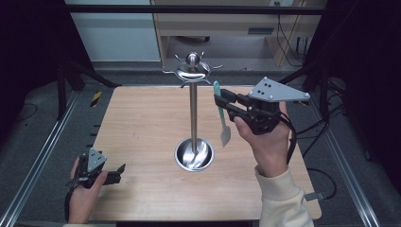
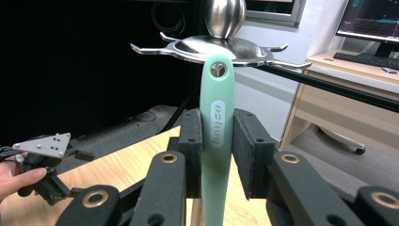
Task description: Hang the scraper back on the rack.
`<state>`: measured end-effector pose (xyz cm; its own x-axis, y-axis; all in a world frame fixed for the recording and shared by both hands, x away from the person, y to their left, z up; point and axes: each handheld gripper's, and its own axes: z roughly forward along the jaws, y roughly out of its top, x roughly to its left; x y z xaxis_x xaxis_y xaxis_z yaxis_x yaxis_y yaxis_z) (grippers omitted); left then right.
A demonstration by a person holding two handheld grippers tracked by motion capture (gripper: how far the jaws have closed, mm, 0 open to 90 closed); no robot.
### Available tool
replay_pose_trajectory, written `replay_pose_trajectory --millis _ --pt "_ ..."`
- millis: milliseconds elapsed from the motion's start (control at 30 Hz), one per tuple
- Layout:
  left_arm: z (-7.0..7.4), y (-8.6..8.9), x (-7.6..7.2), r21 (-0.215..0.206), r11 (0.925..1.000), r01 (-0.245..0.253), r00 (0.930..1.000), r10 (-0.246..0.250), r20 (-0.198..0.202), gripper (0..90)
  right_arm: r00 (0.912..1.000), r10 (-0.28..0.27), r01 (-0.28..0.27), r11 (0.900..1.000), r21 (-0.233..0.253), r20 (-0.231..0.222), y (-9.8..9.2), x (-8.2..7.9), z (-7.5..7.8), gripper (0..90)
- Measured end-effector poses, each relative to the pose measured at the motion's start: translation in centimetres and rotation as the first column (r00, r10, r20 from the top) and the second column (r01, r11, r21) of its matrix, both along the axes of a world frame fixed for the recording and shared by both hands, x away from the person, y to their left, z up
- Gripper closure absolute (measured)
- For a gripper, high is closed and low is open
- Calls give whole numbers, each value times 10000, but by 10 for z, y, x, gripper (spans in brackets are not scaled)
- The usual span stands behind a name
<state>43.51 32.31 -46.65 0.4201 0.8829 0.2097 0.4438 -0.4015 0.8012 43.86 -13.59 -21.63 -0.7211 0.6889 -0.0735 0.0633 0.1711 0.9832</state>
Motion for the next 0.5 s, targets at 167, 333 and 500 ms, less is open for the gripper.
replay_pose_trajectory --millis 167,333,500 --pt "0 -1 0 7 10000 20 10000 -20 -1 27 10000 11 -11 10000 -54 -2 2 -1 1 741" --pt "0 -1 0 7 10000 23 10000 -23 -4 27 10000 26 -26 9999 -103 -32 5 0 2 741" --pt "0 -1 0 13 10000 38 10000 -38 -10 27 10000 0 -1 9999 -165 -68 6 1 1 741"
